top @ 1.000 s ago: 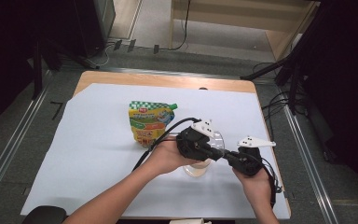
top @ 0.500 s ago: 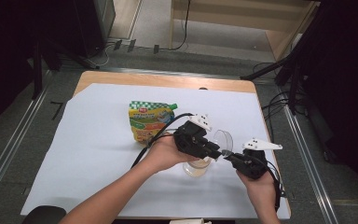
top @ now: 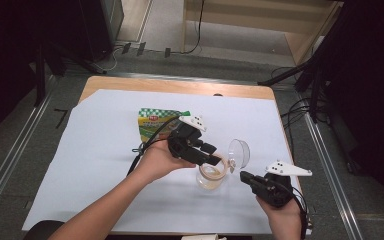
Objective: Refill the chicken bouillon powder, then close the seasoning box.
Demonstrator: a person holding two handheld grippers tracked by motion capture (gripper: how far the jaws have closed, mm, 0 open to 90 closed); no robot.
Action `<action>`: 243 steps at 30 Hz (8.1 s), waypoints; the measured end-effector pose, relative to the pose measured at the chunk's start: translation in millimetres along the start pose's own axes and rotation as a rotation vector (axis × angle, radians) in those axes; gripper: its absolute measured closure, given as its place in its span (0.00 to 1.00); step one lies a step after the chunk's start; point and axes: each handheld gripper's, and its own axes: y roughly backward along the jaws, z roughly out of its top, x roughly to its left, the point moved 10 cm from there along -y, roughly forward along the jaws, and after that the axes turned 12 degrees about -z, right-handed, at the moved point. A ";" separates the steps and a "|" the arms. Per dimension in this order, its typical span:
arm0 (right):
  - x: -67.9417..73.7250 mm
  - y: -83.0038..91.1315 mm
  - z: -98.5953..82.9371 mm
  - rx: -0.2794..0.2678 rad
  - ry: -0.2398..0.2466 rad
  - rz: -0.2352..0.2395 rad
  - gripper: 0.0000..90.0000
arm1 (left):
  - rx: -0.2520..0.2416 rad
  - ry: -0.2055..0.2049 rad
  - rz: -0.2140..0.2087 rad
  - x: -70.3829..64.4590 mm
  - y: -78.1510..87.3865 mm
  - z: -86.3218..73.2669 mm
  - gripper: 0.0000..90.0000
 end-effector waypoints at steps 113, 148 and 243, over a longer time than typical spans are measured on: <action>182.9 -84.8 0.6 0.026 0.278 0.339 0.62 | -0.127 0.117 0.276 82.5 137.0 -64.1 1.00; 171.6 -104.7 -4.7 0.011 0.222 0.266 0.65 | -0.119 0.058 0.097 -12.4 143.4 -31.3 1.00; 229.0 -66.3 -1.6 -0.119 0.382 0.350 0.67 | -0.034 0.257 0.018 -17.1 56.4 -29.8 0.91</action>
